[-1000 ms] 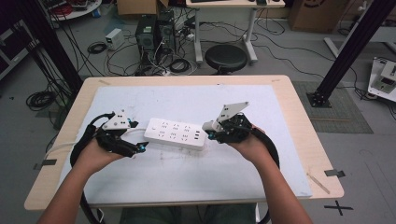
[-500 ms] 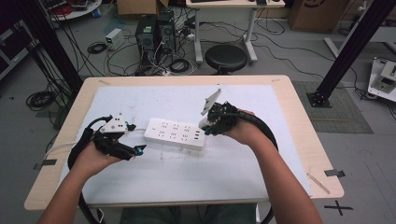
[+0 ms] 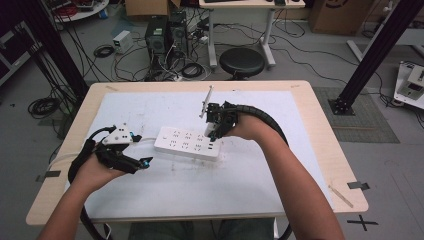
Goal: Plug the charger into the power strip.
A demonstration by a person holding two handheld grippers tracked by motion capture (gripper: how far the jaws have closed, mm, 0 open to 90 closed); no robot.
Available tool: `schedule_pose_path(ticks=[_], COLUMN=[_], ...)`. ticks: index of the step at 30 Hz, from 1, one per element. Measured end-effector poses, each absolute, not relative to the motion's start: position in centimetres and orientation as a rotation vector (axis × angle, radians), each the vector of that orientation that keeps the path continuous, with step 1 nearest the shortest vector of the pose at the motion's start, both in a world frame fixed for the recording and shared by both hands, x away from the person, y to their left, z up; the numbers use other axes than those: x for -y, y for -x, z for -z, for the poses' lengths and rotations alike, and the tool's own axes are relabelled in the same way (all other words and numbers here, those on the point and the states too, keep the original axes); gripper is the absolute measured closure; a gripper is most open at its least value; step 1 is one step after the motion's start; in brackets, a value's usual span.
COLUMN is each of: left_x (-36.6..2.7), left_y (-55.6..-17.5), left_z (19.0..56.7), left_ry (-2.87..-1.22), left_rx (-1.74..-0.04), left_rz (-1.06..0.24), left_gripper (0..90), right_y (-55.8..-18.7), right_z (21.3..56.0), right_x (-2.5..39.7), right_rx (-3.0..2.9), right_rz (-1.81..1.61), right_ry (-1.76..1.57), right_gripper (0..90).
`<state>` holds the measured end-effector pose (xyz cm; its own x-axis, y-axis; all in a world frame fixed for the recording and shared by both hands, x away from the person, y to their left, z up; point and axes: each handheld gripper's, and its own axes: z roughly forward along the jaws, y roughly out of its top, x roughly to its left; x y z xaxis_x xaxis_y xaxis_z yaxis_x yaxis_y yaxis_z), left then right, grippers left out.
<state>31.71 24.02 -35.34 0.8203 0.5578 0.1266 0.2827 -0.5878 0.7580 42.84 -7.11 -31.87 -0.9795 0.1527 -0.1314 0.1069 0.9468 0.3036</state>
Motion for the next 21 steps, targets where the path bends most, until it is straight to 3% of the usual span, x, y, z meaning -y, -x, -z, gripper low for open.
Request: schedule_pose_path(ticks=[21], left_x=[-24.1], left_y=[-31.9], left_z=[35.6], left_ry=[-2.229], left_rx=[-0.620], left_rz=[-0.445], left_gripper=[19.2], right_y=[-44.8], right_z=[32.8], right_x=[5.3], right_rx=[-3.014], right_rz=[-0.410], right_ry=[-0.205], right_gripper=[63.3])
